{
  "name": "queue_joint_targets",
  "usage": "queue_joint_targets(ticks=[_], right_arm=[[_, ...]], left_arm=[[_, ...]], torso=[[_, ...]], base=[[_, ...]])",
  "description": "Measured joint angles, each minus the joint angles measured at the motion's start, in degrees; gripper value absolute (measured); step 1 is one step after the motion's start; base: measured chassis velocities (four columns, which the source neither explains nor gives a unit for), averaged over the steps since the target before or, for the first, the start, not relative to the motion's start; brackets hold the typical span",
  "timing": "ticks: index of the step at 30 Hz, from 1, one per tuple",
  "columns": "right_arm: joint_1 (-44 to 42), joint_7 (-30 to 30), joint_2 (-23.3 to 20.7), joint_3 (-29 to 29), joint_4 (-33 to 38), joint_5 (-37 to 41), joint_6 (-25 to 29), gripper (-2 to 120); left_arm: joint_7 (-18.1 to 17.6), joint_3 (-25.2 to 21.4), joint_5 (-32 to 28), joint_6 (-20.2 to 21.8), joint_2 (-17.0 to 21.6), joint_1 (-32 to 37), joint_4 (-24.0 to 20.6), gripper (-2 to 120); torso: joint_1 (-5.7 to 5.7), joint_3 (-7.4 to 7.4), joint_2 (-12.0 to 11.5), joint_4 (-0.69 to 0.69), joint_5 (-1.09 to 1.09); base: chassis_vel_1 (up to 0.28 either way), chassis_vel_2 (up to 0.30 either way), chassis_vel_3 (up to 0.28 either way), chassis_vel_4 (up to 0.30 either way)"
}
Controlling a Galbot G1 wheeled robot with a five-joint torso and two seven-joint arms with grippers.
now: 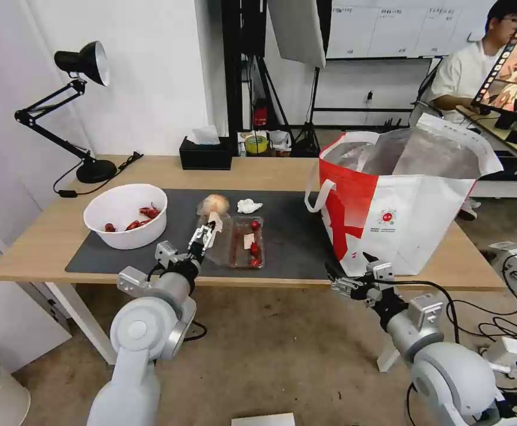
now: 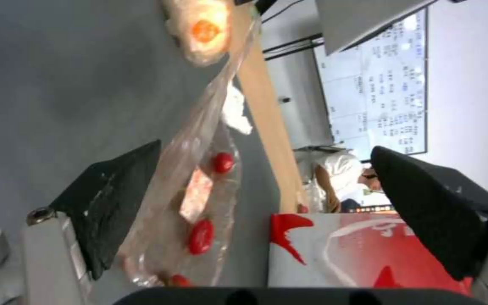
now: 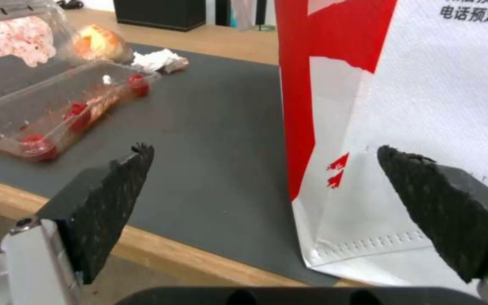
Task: Pick up the trash from the table and place it into the takeout bag.
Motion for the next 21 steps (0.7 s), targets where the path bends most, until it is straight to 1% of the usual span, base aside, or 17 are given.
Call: queue_joint_targets(ticks=[13,21], right_arm=[[0.11,0.0,-0.02,-0.02,-0.09,0.0,0.0,100],[-0.11,0.0,0.0,0.19,-0.09,0.0,0.0,100]], left_arm=[[1.0,0.53,-0.64,0.0,0.43,-0.36,-0.07,100],[1.07,2.56,-0.62,0.04,-0.45,-1.85,1.06,100]], torso=[[0.0,0.0,0.0,0.0,0.01],[0.0,0.0,0.0,0.0,0.01]], base=[[0.0,0.0,0.0,0.0],[0.0,0.0,0.0,0.0]])
